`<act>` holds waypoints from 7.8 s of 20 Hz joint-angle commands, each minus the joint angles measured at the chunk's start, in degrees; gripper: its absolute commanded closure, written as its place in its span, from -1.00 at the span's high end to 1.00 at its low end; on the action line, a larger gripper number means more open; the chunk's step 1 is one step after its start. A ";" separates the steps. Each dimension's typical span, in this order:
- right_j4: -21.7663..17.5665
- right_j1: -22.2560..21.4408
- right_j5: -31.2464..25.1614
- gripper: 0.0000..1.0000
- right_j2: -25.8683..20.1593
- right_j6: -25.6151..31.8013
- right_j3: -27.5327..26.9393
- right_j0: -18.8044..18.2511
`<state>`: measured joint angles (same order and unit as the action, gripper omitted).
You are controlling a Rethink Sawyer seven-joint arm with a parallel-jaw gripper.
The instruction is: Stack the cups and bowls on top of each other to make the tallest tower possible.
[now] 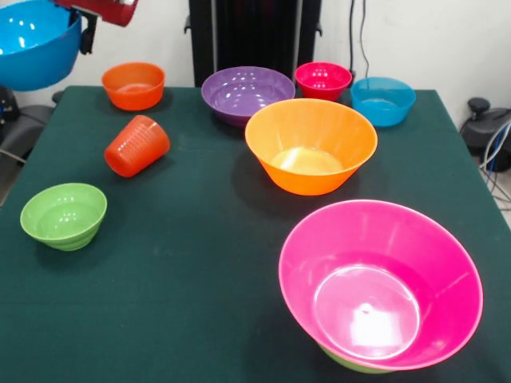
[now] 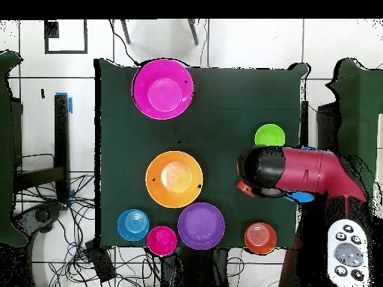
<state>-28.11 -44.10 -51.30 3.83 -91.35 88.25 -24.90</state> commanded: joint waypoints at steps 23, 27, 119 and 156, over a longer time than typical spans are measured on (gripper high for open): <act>30.12 5.14 -3.85 -1.00 -45.05 20.66 3.20 -18.23; 29.32 10.41 3.80 -1.00 -50.96 20.49 4.10 -20.73; 21.50 58.12 -15.71 -1.00 -90.19 34.69 -28.00 -27.87; 14.85 53.71 -10.13 1.00 -87.79 34.30 -23.40 -28.78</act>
<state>-9.40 9.22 -62.65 -89.56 -75.04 68.49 -55.64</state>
